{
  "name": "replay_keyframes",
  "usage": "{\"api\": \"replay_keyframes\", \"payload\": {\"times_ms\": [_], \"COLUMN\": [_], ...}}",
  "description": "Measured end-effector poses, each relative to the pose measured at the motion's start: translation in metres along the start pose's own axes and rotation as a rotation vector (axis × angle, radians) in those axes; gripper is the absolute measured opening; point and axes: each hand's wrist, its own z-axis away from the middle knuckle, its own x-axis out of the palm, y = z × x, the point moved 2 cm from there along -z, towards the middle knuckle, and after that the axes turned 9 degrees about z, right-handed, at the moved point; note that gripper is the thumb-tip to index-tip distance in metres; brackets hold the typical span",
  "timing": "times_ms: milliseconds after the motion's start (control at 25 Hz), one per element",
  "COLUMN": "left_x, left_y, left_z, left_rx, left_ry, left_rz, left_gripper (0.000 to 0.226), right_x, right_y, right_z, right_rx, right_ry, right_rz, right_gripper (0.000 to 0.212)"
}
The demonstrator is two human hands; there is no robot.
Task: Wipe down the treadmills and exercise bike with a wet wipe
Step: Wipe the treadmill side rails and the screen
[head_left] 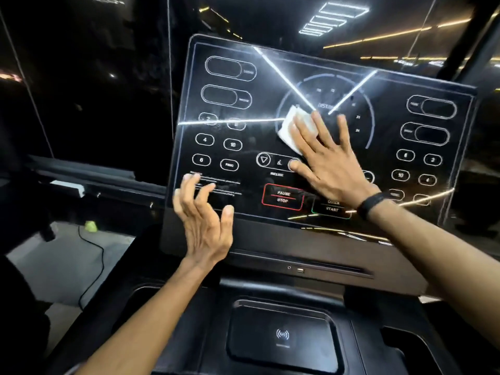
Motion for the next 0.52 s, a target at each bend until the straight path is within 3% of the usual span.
{"api": "replay_keyframes", "payload": {"times_ms": [80, 200, 280, 520], "left_x": [0.017, 0.035, 0.043, 0.057], "left_y": [0.027, 0.044, 0.051, 0.051], "left_z": [0.004, 0.009, 0.012, 0.038], "left_rx": [0.006, 0.005, 0.004, 0.057], "left_ry": [0.0, 0.001, 0.011, -0.046], "left_rz": [0.043, 0.033, 0.008, -0.151], "left_gripper": [0.045, 0.046, 0.047, 0.046], "right_x": [0.008, 0.022, 0.028, 0.021], "right_y": [-0.015, -0.075, -0.064, 0.033], "right_z": [0.019, 0.099, 0.111, 0.027], "right_rx": [-0.065, -0.425, -0.538, -0.11], "right_ry": [0.067, 0.054, 0.086, 0.098], "right_rz": [0.0, -0.067, -0.044, -0.024], "right_gripper": [0.079, 0.081, 0.081, 0.077]}}
